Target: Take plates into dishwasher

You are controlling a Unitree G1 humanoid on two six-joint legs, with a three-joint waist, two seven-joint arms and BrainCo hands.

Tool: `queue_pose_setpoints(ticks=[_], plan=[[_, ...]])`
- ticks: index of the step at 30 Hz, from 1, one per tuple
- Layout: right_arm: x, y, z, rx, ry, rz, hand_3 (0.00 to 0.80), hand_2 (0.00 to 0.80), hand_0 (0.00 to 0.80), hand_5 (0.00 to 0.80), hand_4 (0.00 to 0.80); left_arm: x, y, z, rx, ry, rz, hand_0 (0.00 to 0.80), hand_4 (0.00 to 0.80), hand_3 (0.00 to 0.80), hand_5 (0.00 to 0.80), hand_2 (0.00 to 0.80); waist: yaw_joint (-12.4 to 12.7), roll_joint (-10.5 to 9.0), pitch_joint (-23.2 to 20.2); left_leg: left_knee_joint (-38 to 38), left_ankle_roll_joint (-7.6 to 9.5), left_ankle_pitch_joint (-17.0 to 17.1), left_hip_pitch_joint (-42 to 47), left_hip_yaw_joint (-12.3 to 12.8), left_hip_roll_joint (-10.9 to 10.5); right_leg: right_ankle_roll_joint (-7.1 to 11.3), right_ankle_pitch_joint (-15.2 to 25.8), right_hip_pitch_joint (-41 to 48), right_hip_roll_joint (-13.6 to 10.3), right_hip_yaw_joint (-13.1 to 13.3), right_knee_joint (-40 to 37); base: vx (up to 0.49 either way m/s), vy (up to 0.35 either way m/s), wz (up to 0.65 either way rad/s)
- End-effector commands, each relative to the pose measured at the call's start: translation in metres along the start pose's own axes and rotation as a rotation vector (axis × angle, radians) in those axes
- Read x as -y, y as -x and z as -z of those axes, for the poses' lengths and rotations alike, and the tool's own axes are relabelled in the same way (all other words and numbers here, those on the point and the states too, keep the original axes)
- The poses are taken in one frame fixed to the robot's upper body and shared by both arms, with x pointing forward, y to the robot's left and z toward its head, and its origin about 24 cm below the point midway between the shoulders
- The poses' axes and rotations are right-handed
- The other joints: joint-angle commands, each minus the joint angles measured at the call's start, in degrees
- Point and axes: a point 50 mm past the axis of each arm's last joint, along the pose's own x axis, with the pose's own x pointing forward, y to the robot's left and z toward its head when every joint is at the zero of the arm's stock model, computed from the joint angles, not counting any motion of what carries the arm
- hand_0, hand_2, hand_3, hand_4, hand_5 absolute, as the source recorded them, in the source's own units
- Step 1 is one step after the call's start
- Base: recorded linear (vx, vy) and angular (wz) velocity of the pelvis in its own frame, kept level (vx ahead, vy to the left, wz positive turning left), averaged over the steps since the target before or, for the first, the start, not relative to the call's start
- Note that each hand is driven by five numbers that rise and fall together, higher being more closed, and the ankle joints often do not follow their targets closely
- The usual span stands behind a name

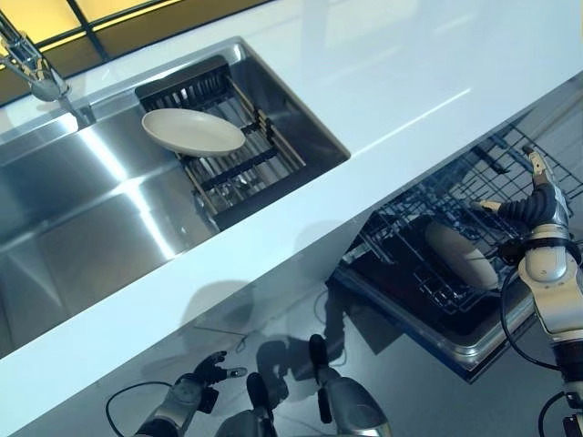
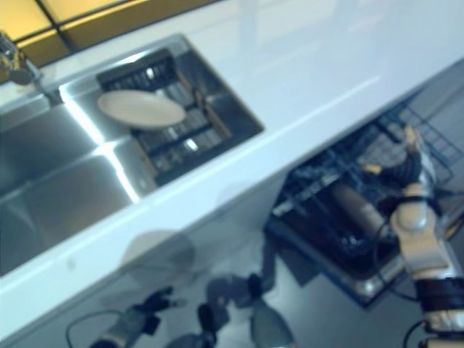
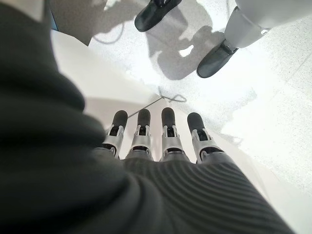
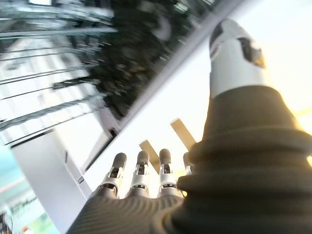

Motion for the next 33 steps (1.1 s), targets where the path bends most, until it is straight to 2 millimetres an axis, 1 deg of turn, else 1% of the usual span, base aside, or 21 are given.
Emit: queue_pose_setpoints(ticks=[1,2,4,7,12,17,20,22,23,25,33], plan=[[0.021,-0.005,-0.043,0.219,-0.204,0.076,0.0,0.0,0.0,0.0,0.0,-0.003,-0.001,0.004,-0.027,0.01,-0.032,0.0,0.0,0.0,0.0,0.0,0.1,-1.1,-2.2,1.0,2.66,-2.2,-0.8,-1.4,-1.2,1.75,-5.5,3.0,2.4,0.1,2.5,0.012,0.029,-0.09],[0.02,-0.004,-0.046,0.238,-0.223,0.063,0.0,0.0,0.0,0.0,0.0,-0.002,-0.001,0.005,-0.03,0.009,-0.031,0.0,0.0,0.0,0.0,0.0,0.1,-1.14,-2.3,0.9,2.68,-2.2,-0.7,-1.4,-1.2,1.77,-5.5,3.1,2.4,0.2,2.5,0.005,0.031,-0.07],[0.019,-0.002,-0.066,0.328,-0.28,0.002,0.0,0.0,0.0,0.0,0.0,-0.001,-0.002,0.007,-0.043,0.005,-0.029,0.0,0.0,0.0,0.0,0.0,0.2,-1.39,-3.0,0.7,2.78,-2.3,-0.4,-1.4,-1.3,1.77,-5.6,3.4,2.5,0.3,2.4,-0.002,0.017,0.0],[0.018,-0.001,-0.089,0.426,-0.308,-0.081,0.0,0.0,0.0,0.0,0.0,0.002,-0.002,0.011,-0.056,0.005,-0.024,0.0,0.0,0.0,0.0,0.0,0.5,-1.6,-3.7,0.7,2.79,-2.4,0.0,-1.5,-1.4,1.76,-5.5,4.0,2.4,0.4,1.9,0.001,0.01,0.0],[0.013,-0.006,-0.13,0.555,-0.305,-0.222,0.0,0.0,0.0,0.0,0.0,0.006,0.0,0.019,-0.081,-0.018,-0.009,0.0,0.0,0.0,0.0,0.0,2.2,-2.23,-5.3,0.9,2.7,-2.6,0.5,-2.0,-1.8,1.74,-5.3,5.3,2.1,-0.4,1.0,0.0,0.0,0.0],[-0.005,-0.015,-0.167,0.628,-0.271,-0.346,0.0,0.0,0.0,0.0,0.0,0.008,-0.001,0.018,-0.094,-0.032,0.005,0.0,0.0,0.0,0.0,0.0,4.7,-2.71,-6.8,0.7,2.65,-2.4,0.8,-3.4,-2.3,1.82,-5.3,6.4,1.7,-1.3,0.6,0.002,0.015,0.01],[-0.017,-0.018,-0.178,0.626,-0.249,-0.389,0.0,0.0,0.0,0.0,0.0,0.01,-0.001,0.02,-0.104,-0.034,0.014,0.0,0.0,0.0,0.0,0.0,6.0,-2.86,-7.7,0.7,2.61,-2.3,1.1,-4.4,-2.5,1.86,-5.3,7.1,1.3,-1.9,0.5,0.026,0.041,0.1],[-0.025,-0.02,-0.182,0.622,-0.208,-0.41,0.0,0.0,0.0,0.0,0.0,0.011,0.0,0.021,-0.107,-0.027,0.016,0.0,0.0,0.0,0.0,0.0,6.9,-2.93,-8.2,0.5,2.64,-2.2,1.2,-5.0,-2.7,1.92,-5.2,7.4,1.1,-2.3,0.3,0.015,0.043,0.17],[-0.026,-0.02,-0.183,0.622,-0.207,-0.413,0.0,0.0,0.0,0.0,0.0,0.011,0.0,0.022,-0.108,-0.027,0.017,0.0,0.0,0.0,0.0,0.0,6.9,-2.92,-8.2,0.5,2.64,-2.2,1.2,-5.1,-2.7,1.93,-5.2,7.5,1.0,-2.4,0.2,0.009,0.043,0.17],[-0.038,-0.025,-0.186,0.595,-0.163,-0.444,0.0,0.0,0.0,0.0,0.0,0.013,0.0,0.023,-0.115,-0.021,0.016,0.0,0.0,0.0,0.0,0.0,8.4,-3.1,-8.6,0.5,2.68,-2.0,1.3,-5.9,-3.0,2.0,-5.0,7.8,0.6,-3.1,0.0,0.001,0.055,0.22],[-0.068,-0.043,-0.184,0.466,-0.099,-0.502,0.0,0.0,0.0,0.0,0.0,0.009,0.003,0.034,-0.166,-0.019,-0.001,0.0,0.0,0.0,0.0,0.0,12.1,-3.56,-8.8,0.5,2.74,-1.5,1.2,-9.1,-3.7,2.24,-5.2,8.8,-0.4,-5.1,0.0,0.008,0.039,0.26]])
